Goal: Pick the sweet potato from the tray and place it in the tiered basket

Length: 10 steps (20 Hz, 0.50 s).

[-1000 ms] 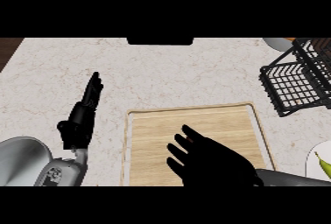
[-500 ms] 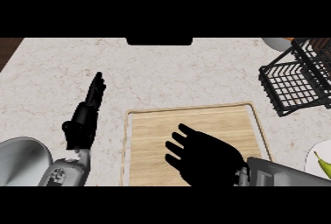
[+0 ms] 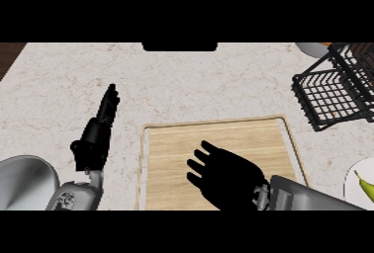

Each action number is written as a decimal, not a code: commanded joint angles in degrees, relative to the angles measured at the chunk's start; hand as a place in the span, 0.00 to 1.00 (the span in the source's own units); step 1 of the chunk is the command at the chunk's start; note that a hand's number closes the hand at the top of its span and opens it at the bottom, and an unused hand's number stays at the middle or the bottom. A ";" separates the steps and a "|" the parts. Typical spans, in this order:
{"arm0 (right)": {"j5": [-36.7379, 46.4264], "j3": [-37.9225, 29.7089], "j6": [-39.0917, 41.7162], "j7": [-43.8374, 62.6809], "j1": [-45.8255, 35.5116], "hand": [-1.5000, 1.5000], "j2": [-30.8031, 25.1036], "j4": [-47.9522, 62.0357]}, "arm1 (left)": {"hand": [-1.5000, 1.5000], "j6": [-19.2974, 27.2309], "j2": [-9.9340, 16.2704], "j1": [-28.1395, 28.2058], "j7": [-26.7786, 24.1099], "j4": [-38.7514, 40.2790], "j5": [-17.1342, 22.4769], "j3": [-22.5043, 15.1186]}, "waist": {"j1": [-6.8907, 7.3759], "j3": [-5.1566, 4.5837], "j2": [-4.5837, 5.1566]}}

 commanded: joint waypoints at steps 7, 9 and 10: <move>10.29 1.47 -2.80 -3.35 5.73 0.00 1.81 2.43 | 0.50 0.23 -2.06 -1.06 0.07 1.14 -1.42 1.33 | -0.23 0.00 -0.01; 10.21 -1.73 -1.00 -5.54 4.78 0.00 2.43 4.02 | 0.50 -0.17 -1.73 1.79 1.28 -2.53 -1.80 0.71 | -0.07 0.00 -0.04; 10.63 -0.07 -4.86 -7.39 3.82 0.00 3.14 8.12 | 0.50 0.44 -3.45 -4.87 0.67 4.16 -1.86 1.57 | -0.21 -0.01 0.10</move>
